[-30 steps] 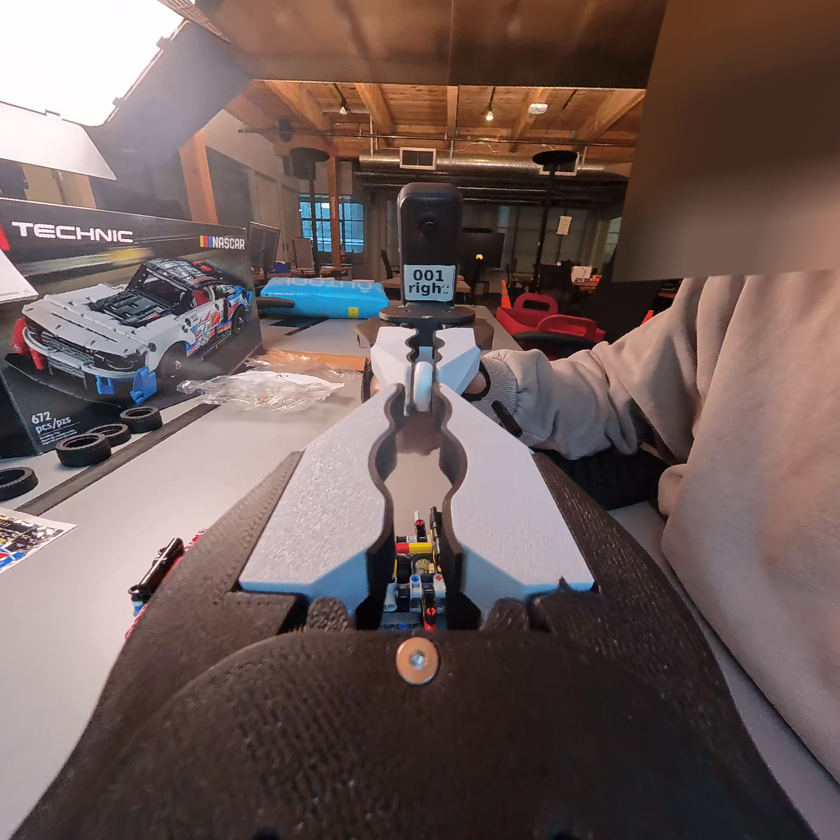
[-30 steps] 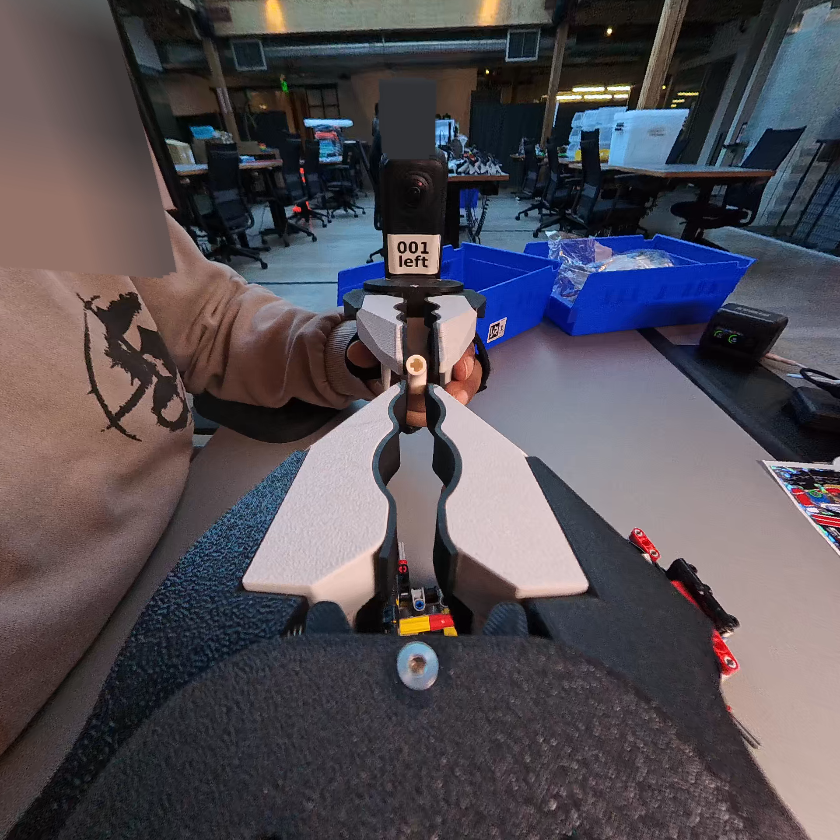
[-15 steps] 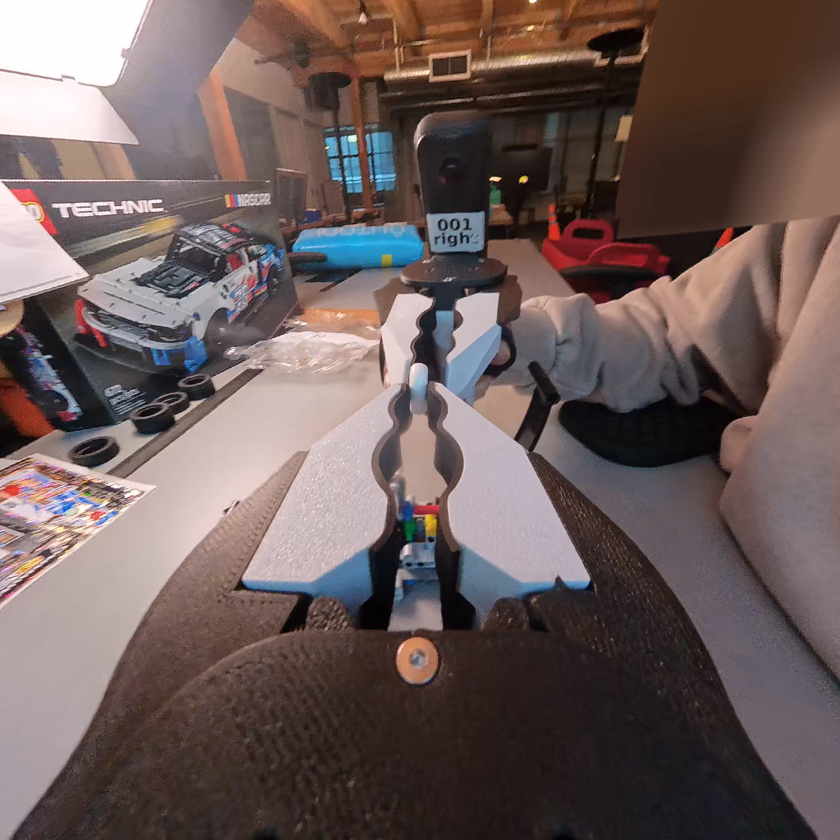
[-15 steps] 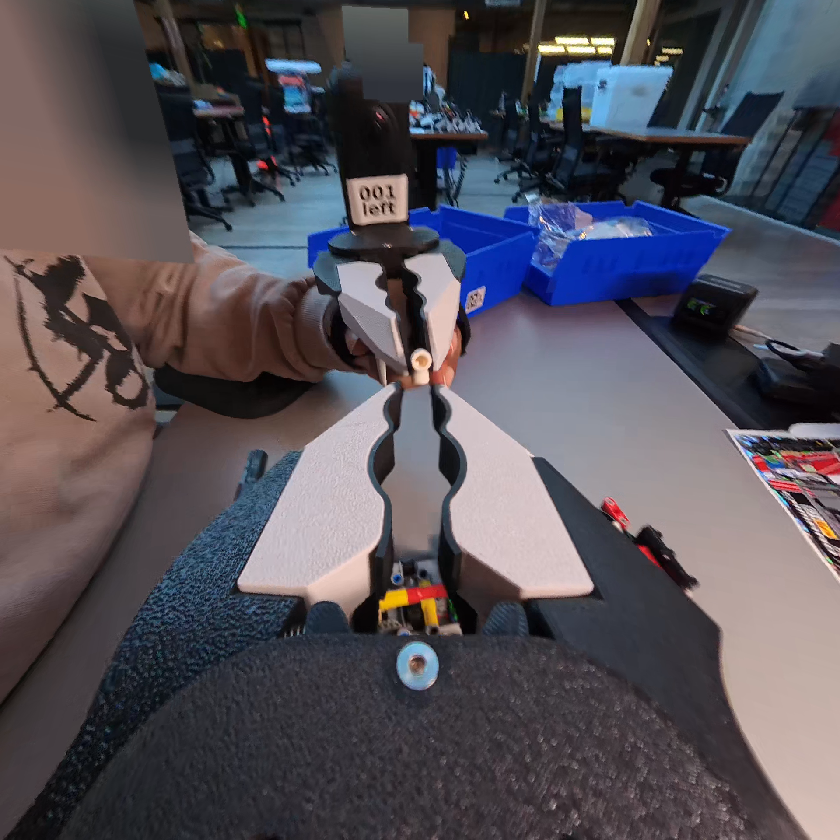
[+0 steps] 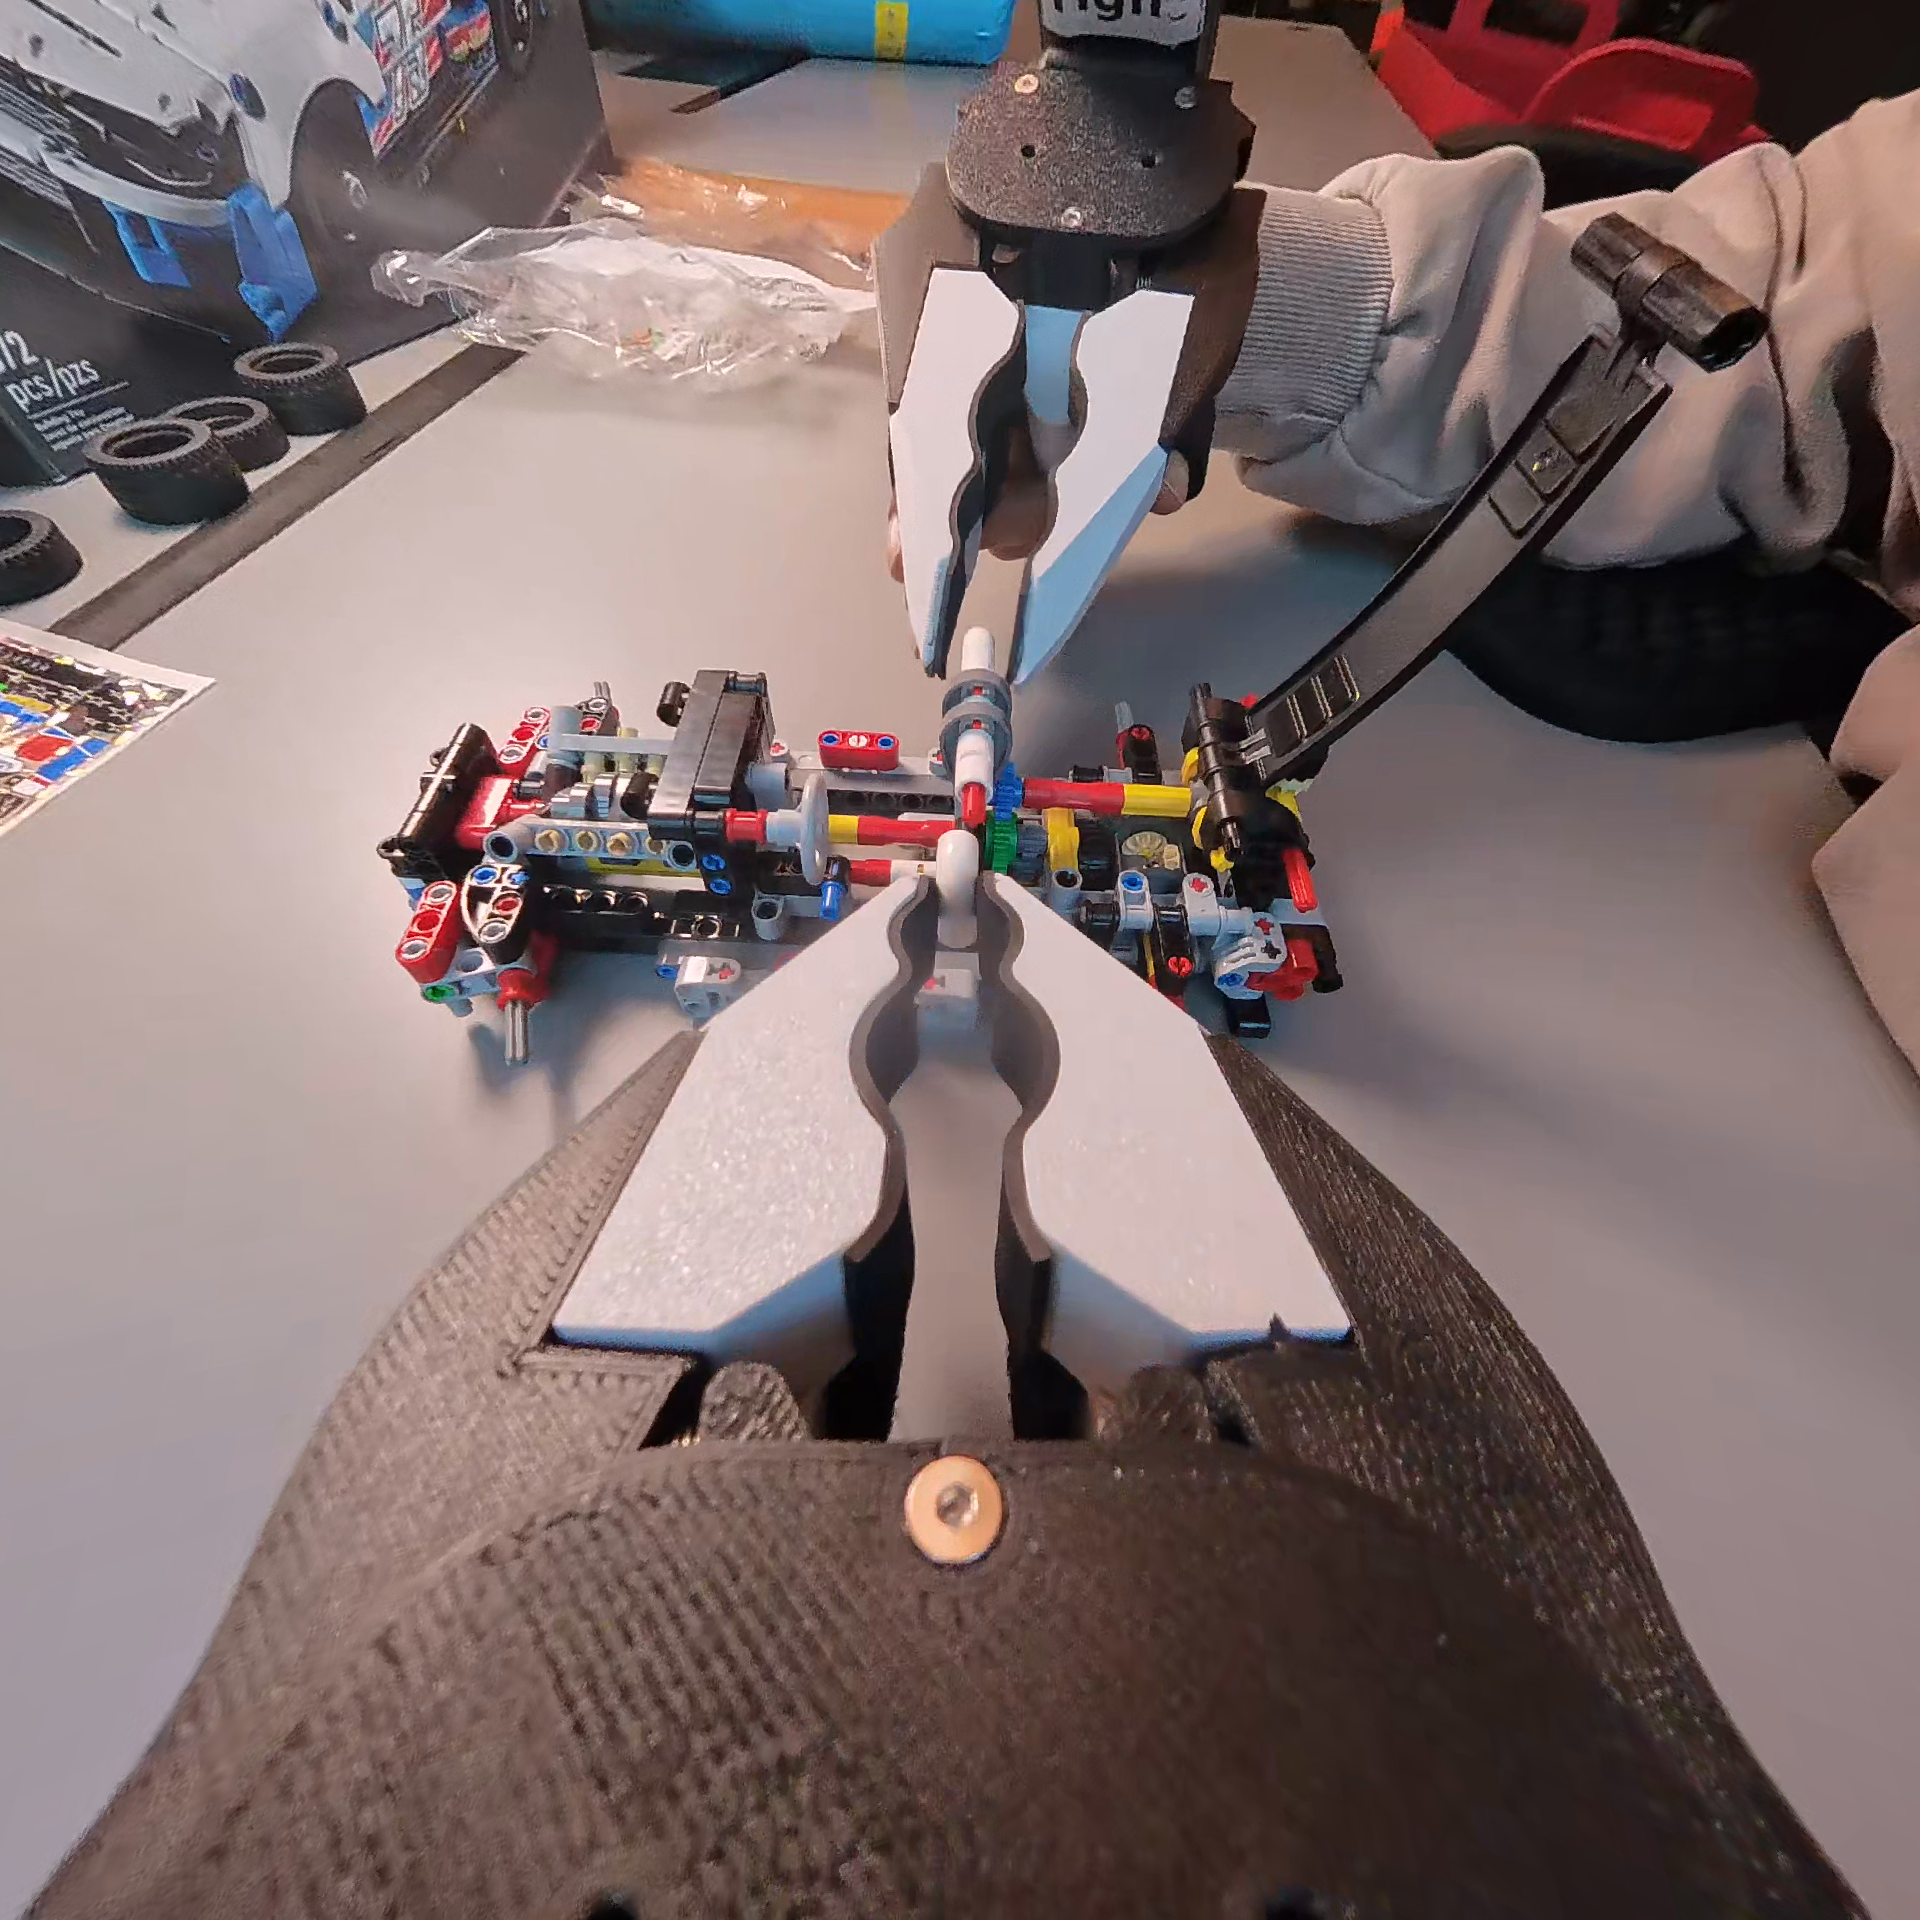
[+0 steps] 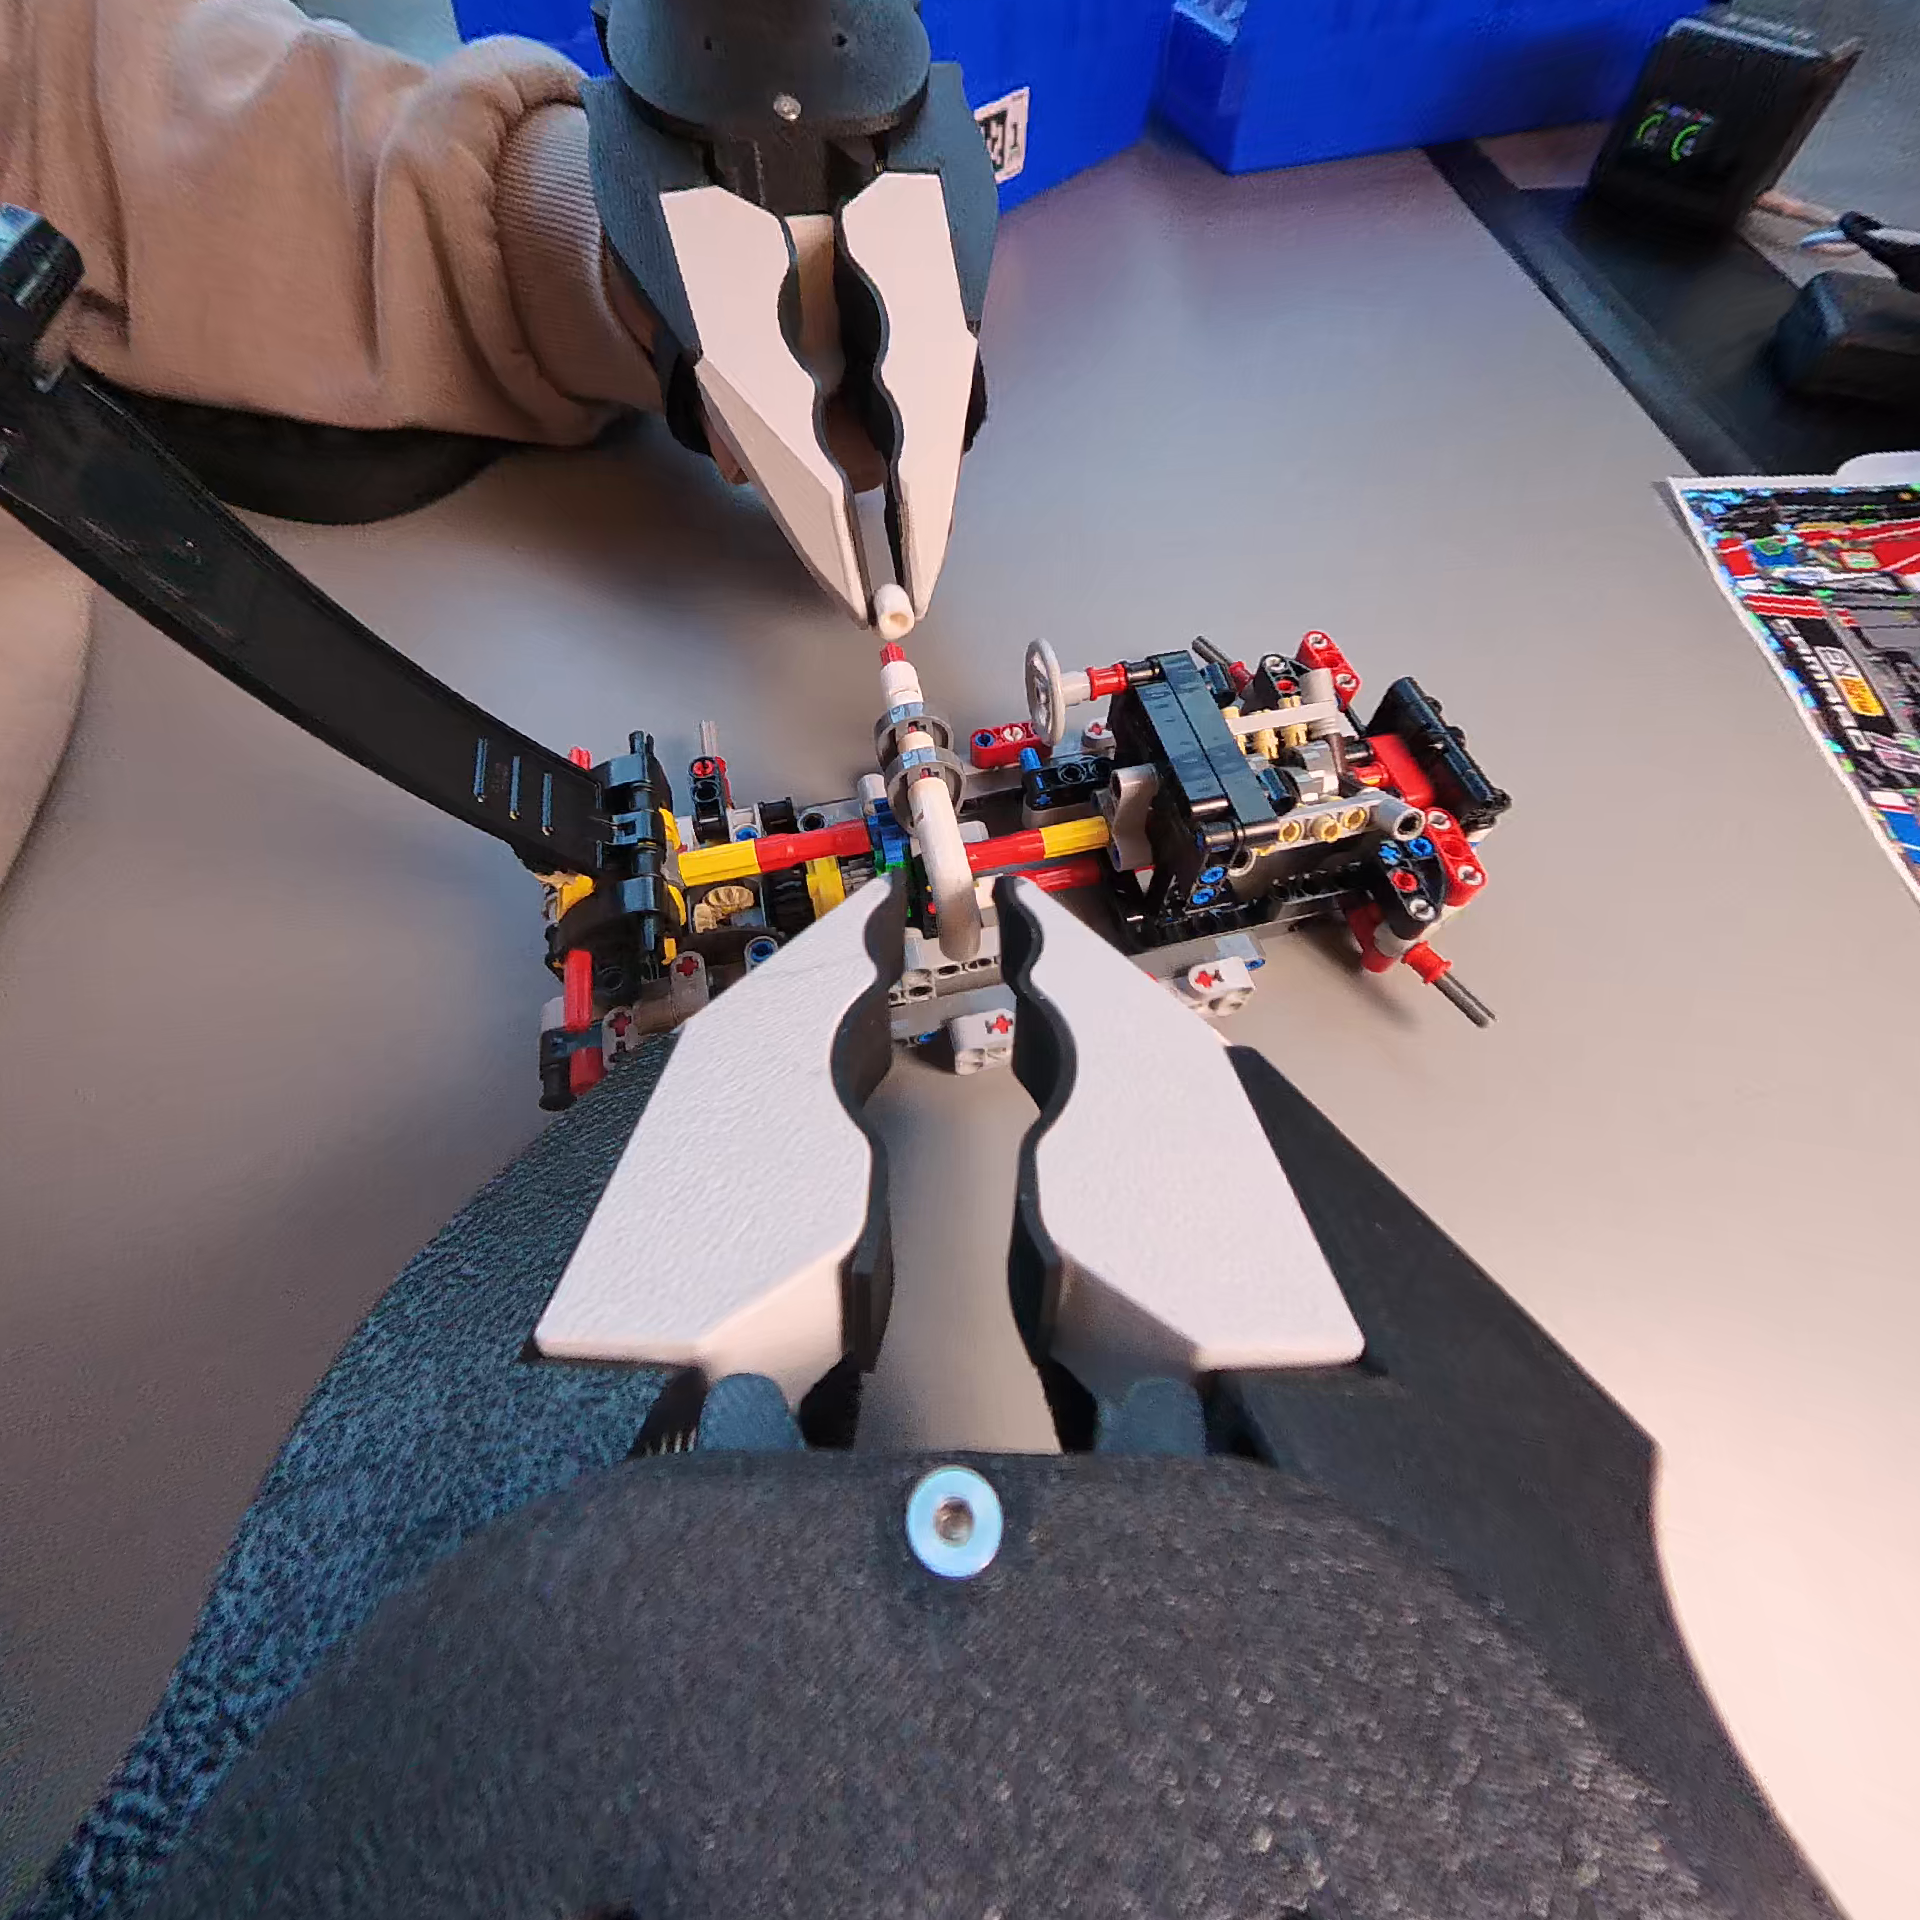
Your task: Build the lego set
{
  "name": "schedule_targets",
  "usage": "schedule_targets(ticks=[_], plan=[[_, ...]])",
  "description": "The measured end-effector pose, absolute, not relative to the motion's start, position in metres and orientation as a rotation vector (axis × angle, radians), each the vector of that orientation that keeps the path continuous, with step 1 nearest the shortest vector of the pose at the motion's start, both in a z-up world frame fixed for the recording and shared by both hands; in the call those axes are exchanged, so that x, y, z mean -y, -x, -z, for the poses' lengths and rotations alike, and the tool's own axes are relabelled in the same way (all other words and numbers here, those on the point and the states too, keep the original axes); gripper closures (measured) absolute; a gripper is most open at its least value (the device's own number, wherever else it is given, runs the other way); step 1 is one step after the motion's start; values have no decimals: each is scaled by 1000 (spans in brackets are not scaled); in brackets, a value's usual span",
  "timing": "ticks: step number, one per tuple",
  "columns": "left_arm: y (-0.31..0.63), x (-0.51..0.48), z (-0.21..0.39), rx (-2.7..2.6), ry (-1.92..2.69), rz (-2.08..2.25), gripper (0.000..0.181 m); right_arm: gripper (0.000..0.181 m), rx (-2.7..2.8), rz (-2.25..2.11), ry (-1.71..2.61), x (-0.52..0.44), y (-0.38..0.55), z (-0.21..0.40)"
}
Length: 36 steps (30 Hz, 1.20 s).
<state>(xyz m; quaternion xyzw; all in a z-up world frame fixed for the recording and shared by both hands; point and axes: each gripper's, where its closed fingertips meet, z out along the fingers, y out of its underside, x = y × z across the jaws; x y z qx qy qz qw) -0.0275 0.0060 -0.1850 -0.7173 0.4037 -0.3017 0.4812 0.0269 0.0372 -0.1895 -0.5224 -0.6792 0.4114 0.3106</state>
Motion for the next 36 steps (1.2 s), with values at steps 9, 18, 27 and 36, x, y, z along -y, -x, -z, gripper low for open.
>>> schedule_targets(ticks=[9,18,27,36], plan=[[22,-5,186,-984,1718,734,176,176,1789,-1128,1363,-34,-22,190],[29,-13,182,-979,1695,719,176,176,1804,-1125,1347,-33,-21,190],[26,-14,184,-1046,1678,740,176,176,1823,-1138,1331,-31,-20,190],[24,-11,185,-1145,1693,724,176,176,1862,-1122,1322,-30,-20,190]])
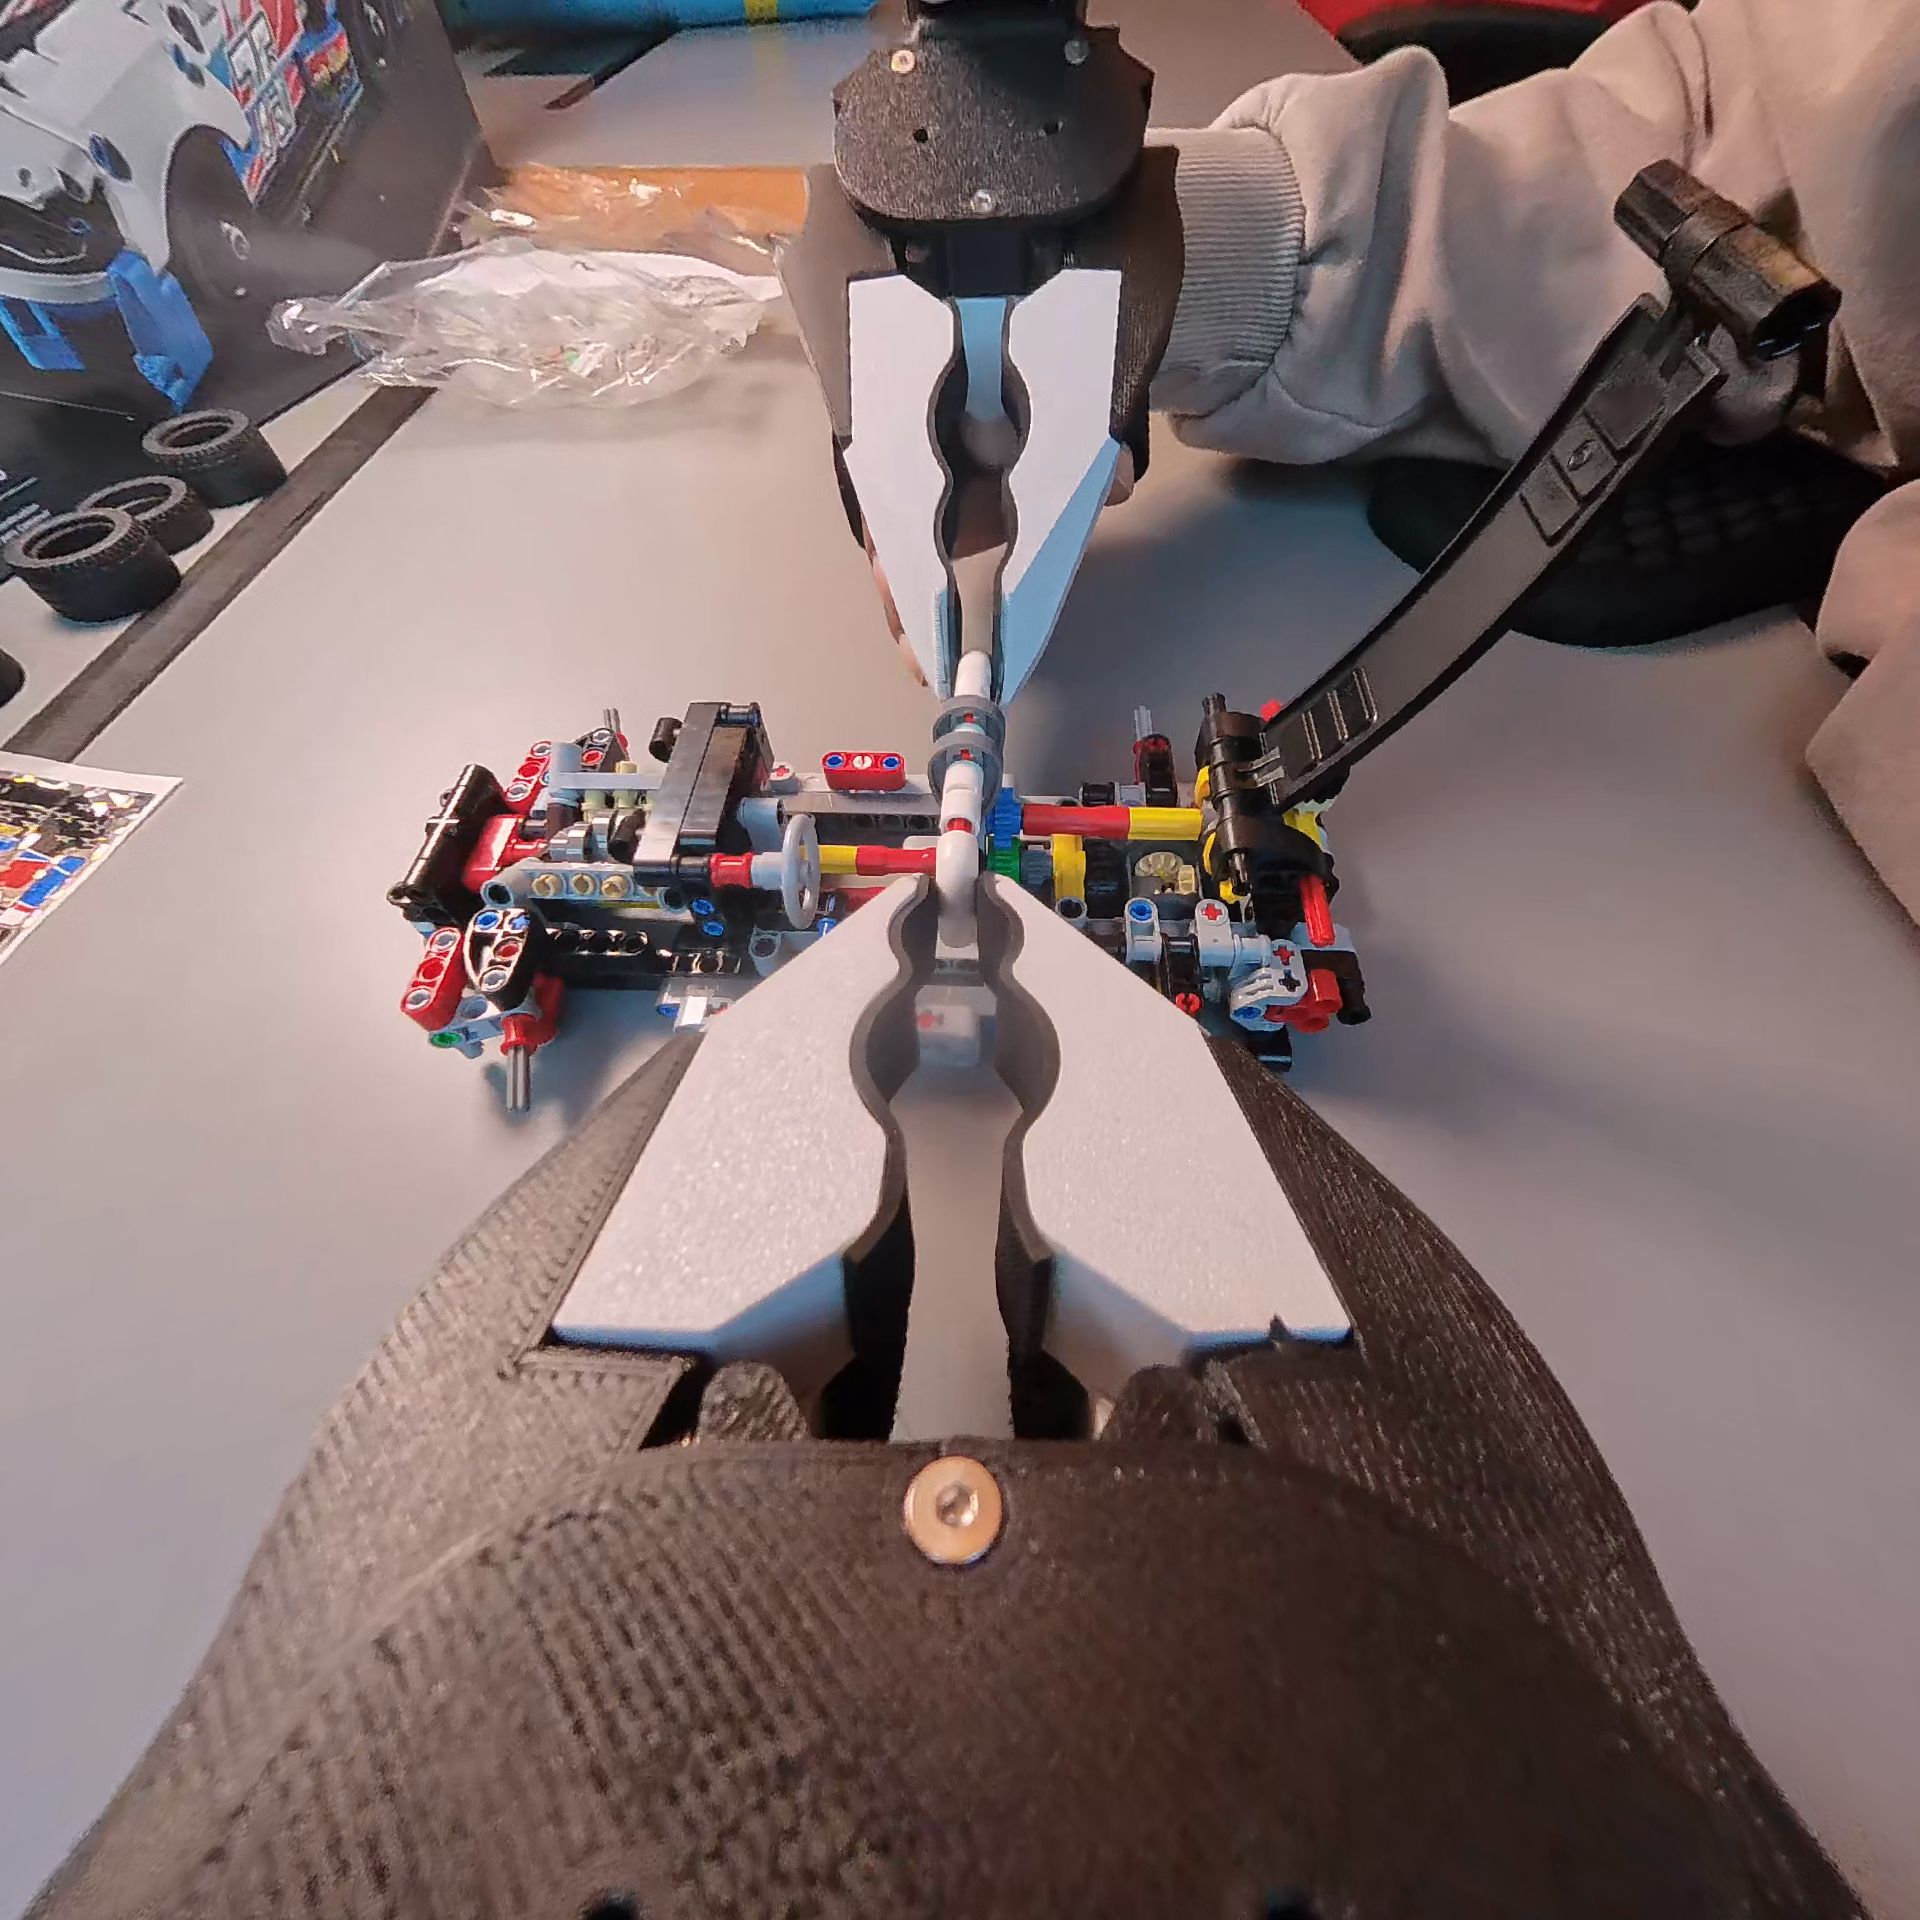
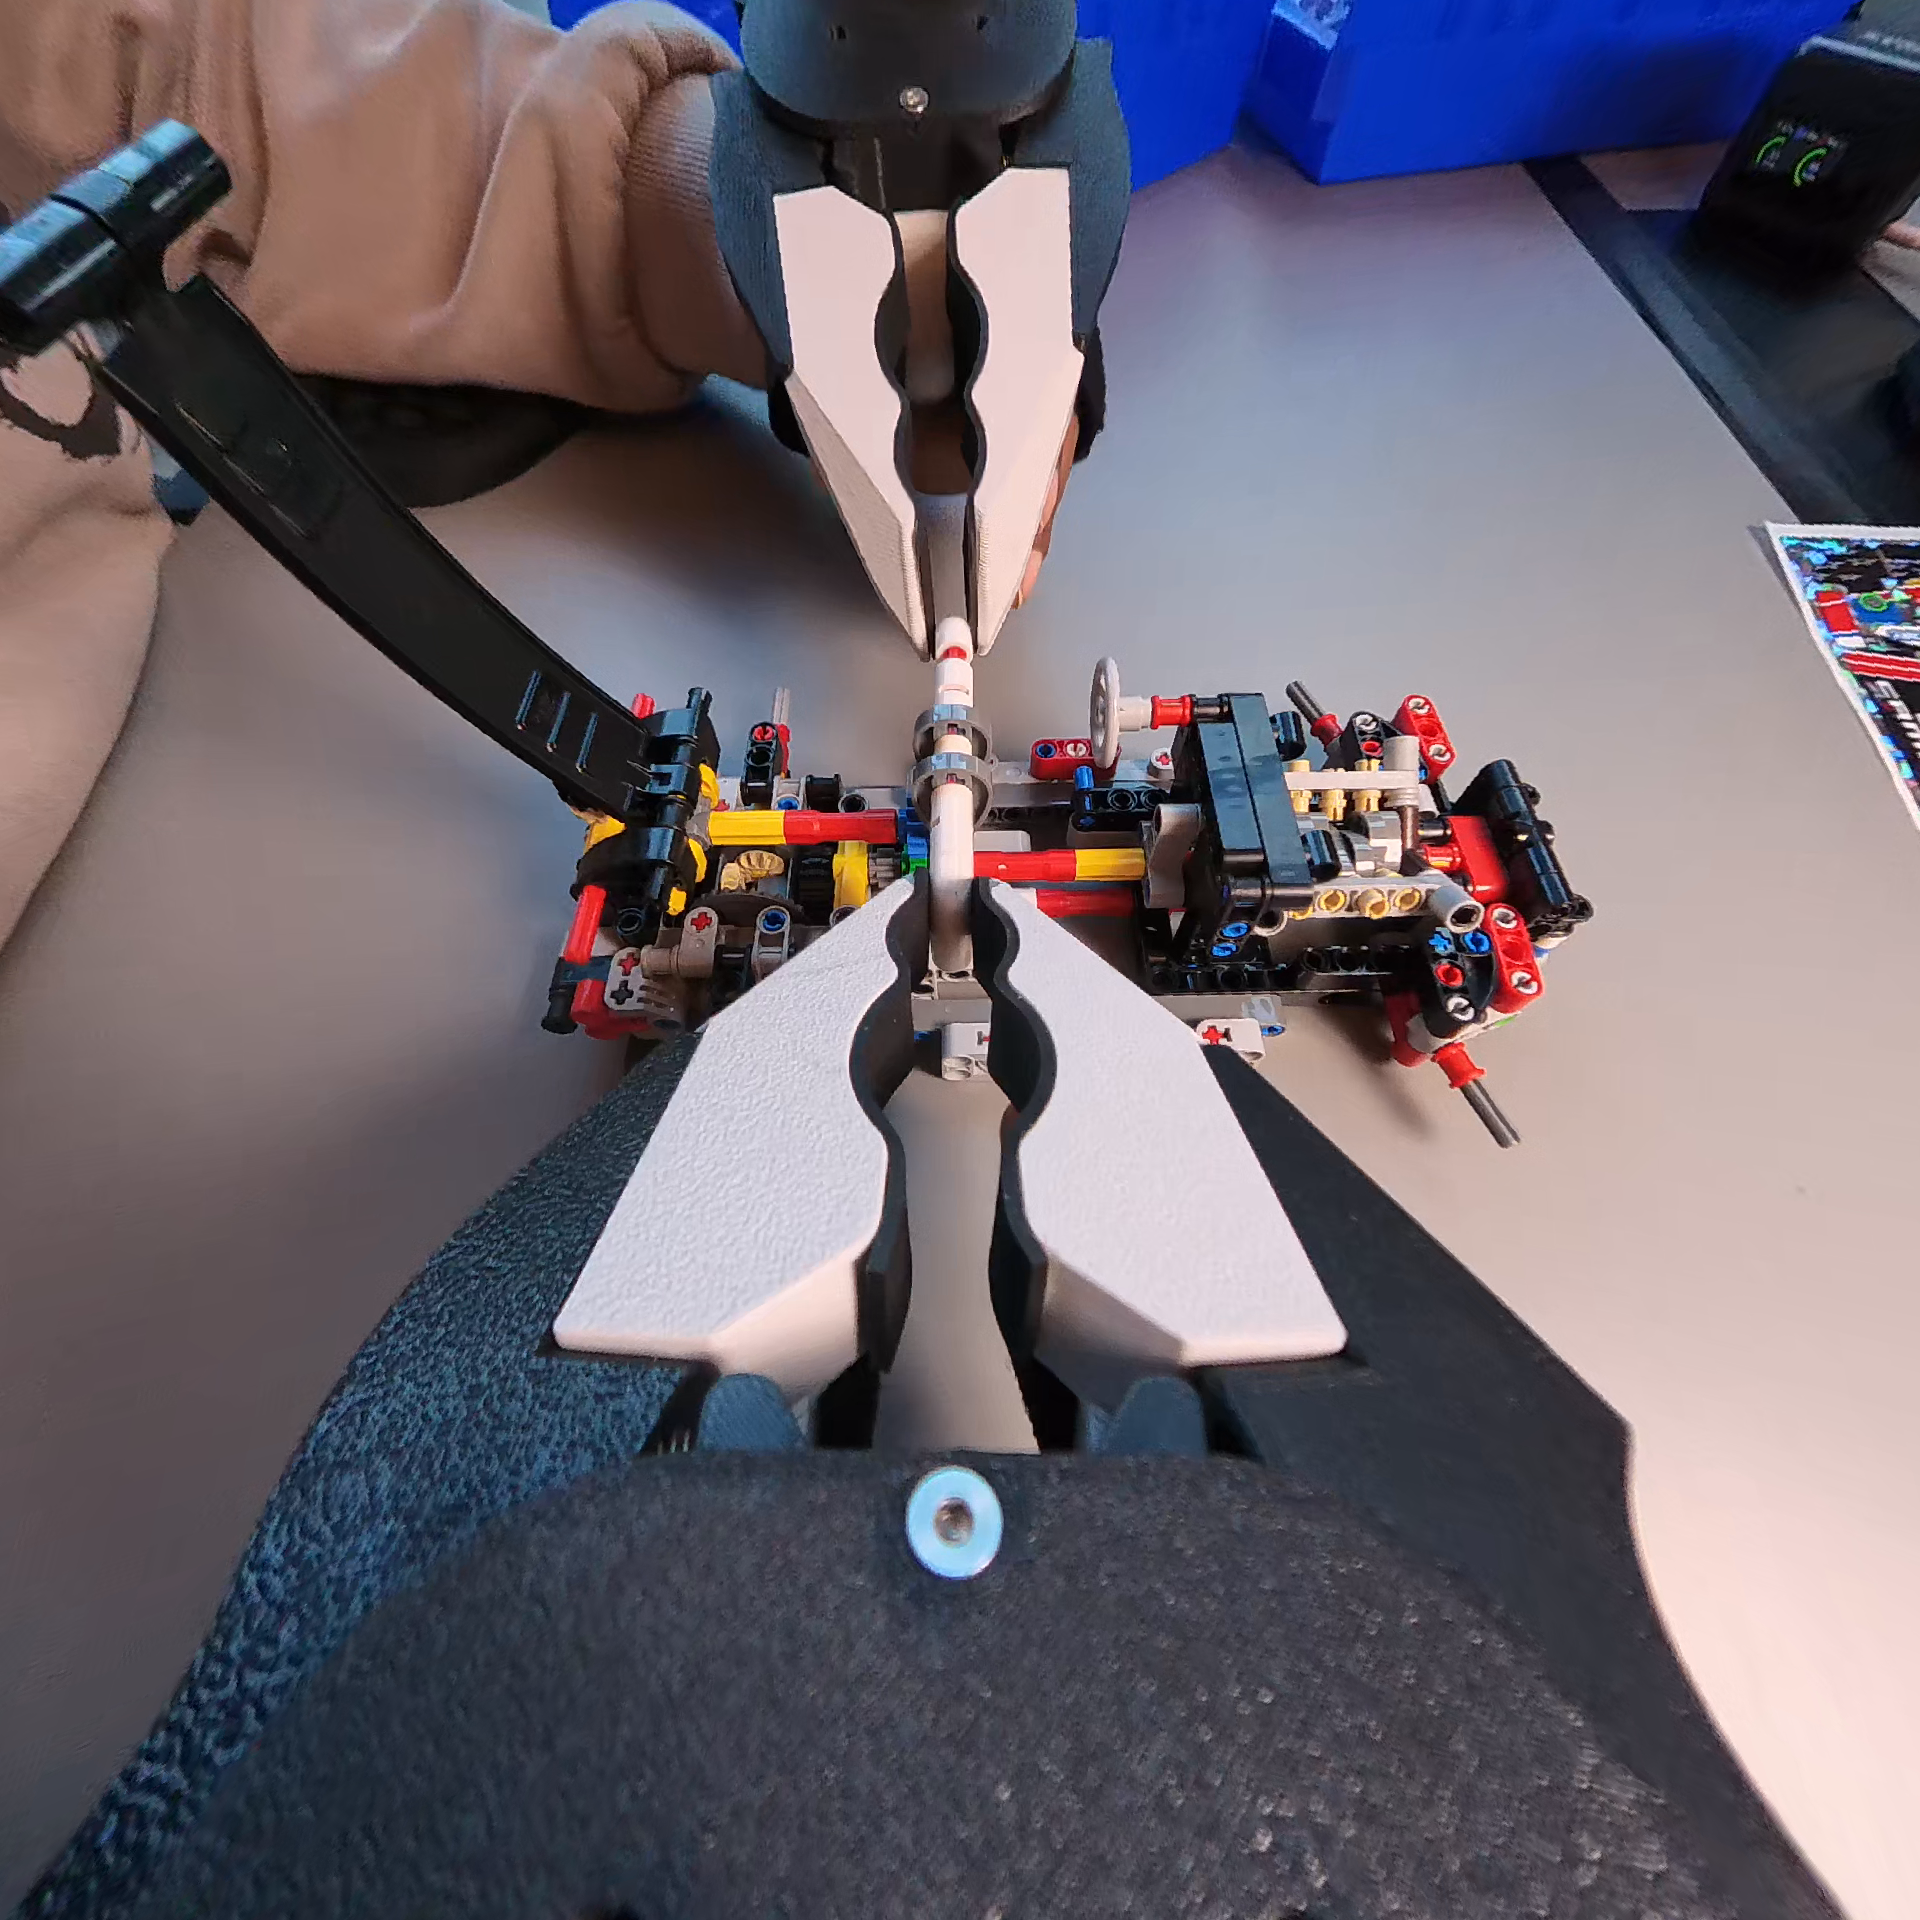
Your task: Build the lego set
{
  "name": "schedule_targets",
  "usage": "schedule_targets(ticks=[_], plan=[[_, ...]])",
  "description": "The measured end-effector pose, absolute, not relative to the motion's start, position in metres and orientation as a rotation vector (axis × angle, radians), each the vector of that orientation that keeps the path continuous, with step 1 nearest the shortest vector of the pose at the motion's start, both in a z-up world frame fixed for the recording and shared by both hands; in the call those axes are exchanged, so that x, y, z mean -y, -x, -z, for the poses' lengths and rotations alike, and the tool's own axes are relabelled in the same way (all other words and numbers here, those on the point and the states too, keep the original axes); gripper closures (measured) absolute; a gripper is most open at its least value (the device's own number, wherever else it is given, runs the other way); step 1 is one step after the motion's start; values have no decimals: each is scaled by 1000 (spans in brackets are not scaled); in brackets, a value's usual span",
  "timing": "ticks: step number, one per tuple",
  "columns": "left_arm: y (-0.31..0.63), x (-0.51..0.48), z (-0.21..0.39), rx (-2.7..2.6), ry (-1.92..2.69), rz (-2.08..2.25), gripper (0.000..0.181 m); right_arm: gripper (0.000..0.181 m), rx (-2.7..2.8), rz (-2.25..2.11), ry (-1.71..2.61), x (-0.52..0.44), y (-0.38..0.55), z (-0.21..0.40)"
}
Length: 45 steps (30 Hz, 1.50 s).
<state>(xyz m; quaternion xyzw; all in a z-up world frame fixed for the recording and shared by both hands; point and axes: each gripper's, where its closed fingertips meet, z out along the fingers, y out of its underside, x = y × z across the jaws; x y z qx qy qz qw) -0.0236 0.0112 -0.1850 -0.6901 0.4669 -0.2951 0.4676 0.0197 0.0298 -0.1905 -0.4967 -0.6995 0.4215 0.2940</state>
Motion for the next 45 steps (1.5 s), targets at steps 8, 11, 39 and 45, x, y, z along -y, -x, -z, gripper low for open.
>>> schedule_targets(ticks=[8,11,39,45], plan=[[20,-11,185,-1261,1731,680,176,176,1890,-1078,1337,-32,-22,191],[19,-10,186,-1330,1776,621,176,176,1915,-1041,1351,-31,-22,192],[21,-10,191,-1593,2114,290,177,177,1946,-910,1418,-27,-20,192],[21,-10,191,-1684,2174,247,177,177,1952,-908,1426,-26,-19,193]])
